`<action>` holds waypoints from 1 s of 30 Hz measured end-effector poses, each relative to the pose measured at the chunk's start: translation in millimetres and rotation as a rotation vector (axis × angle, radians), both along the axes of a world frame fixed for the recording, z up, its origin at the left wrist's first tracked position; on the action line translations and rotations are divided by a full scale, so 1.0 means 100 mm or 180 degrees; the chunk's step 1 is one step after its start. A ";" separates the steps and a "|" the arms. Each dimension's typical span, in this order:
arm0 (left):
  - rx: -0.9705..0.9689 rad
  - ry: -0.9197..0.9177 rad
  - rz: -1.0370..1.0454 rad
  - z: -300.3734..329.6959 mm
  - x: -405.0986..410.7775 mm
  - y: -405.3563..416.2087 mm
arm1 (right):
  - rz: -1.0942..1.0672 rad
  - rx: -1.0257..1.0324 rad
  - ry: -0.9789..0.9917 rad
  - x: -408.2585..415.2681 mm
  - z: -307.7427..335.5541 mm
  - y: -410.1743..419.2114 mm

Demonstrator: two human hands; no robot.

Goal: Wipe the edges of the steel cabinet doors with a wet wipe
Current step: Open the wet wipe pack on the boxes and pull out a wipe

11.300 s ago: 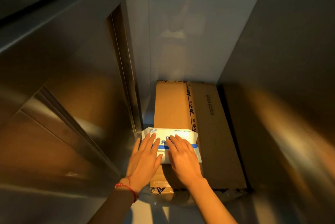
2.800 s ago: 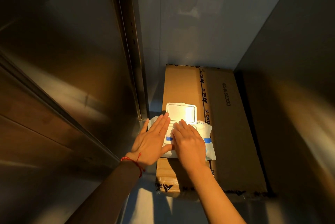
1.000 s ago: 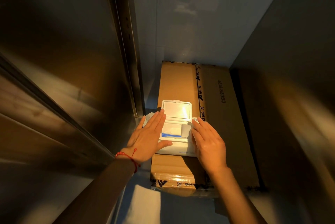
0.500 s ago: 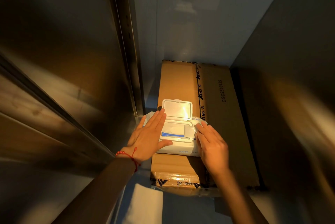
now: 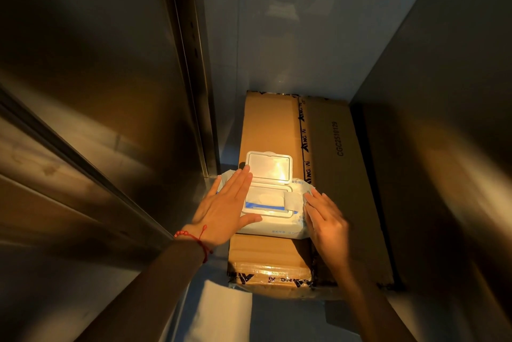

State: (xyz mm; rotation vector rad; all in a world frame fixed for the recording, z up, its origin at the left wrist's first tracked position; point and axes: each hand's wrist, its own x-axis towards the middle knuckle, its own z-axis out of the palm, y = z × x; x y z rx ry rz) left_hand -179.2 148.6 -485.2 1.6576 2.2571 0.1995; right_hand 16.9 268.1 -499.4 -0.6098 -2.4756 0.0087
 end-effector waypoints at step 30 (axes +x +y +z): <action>0.0048 -0.0034 0.0004 0.00 0.00 0.02 | 0.0566 0.0560 -0.0436 0.07 0.06 0.18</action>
